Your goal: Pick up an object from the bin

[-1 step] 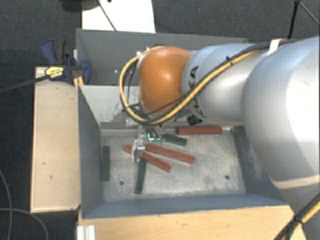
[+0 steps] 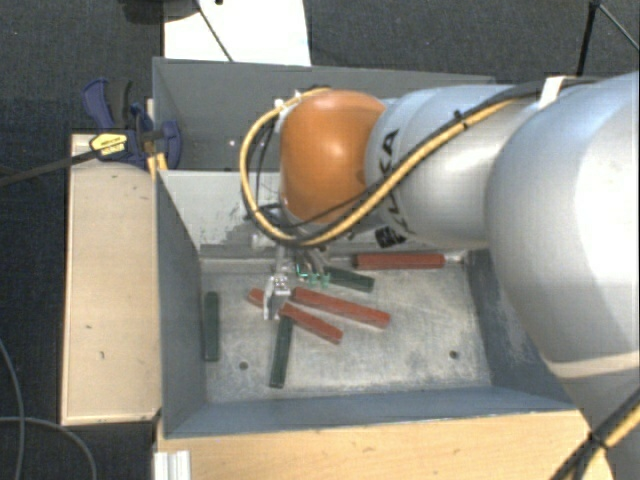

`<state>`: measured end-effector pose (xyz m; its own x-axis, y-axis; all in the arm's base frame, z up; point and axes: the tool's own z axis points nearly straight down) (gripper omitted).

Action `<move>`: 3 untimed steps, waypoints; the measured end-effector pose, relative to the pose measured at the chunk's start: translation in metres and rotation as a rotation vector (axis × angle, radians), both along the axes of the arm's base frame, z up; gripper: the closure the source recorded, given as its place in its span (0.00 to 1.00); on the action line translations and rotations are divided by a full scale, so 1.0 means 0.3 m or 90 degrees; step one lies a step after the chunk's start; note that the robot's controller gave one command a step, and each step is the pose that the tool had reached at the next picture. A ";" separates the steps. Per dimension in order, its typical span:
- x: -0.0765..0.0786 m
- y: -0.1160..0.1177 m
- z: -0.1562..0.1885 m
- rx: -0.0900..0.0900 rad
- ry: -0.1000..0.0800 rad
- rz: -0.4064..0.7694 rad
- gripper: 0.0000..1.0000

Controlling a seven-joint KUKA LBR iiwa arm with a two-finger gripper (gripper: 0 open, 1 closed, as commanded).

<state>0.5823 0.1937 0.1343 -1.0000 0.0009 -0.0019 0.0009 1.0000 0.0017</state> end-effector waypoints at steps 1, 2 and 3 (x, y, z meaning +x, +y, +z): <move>-0.102 -0.073 -0.203 0.003 -0.002 -0.038 1.00; -0.105 -0.080 -0.210 0.000 0.000 -0.037 0.00; -0.097 -0.081 -0.201 0.001 -0.004 -0.041 1.00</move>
Offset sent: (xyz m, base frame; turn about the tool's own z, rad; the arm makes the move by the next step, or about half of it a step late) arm 0.0000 0.0000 0.0000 0.0000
